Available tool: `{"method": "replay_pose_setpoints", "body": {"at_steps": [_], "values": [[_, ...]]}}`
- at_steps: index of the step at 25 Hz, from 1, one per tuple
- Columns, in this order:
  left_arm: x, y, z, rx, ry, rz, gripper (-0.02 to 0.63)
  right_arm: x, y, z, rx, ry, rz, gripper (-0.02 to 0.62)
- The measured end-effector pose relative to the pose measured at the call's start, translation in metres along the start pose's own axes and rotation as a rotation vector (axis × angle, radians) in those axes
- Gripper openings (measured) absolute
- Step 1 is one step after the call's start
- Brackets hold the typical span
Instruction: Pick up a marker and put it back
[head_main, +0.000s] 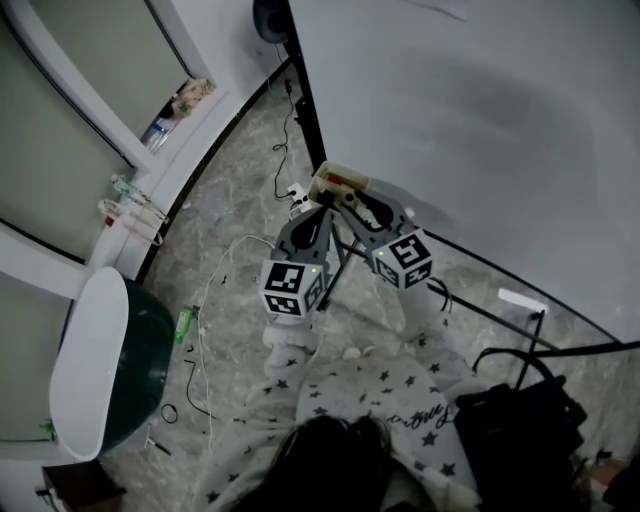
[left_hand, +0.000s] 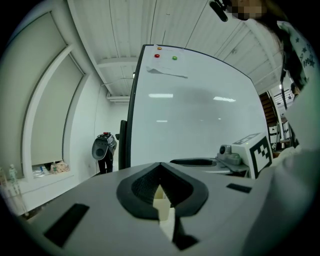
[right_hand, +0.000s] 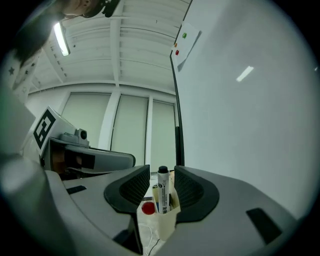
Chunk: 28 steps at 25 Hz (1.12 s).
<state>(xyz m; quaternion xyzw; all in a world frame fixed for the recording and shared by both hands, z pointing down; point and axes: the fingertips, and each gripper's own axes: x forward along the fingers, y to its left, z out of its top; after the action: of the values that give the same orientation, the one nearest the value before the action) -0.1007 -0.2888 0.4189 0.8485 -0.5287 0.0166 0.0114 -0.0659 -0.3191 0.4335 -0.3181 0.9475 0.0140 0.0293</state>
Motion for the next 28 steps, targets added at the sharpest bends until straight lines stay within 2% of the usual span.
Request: {"method": "replay_pose_setpoints", "body": {"at_steps": [10, 11, 14, 21, 28], "values": [[-0.004, 0.005, -0.009, -0.017, 0.027, -0.008, 0.002, 0.01, 0.005, -0.025, -0.032, 0.102, -0.015, 0.134], [-0.004, 0.006, -0.009, -0.019, 0.028, -0.008, 0.002, 0.01, 0.004, -0.024, -0.032, 0.103, -0.02, 0.084], [-0.002, 0.006, -0.011, -0.022, 0.032, -0.011, 0.002, 0.008, 0.002, -0.022, -0.024, 0.099, -0.024, 0.083], [0.002, 0.003, -0.004, -0.01, 0.027, -0.033, 0.002, 0.008, 0.002, -0.003, -0.01, 0.085, 0.0, 0.083], [0.007, -0.008, 0.022, 0.016, 0.046, -0.074, 0.002, 0.002, 0.003, 0.037, -0.005, 0.068, 0.039, 0.083]]}}
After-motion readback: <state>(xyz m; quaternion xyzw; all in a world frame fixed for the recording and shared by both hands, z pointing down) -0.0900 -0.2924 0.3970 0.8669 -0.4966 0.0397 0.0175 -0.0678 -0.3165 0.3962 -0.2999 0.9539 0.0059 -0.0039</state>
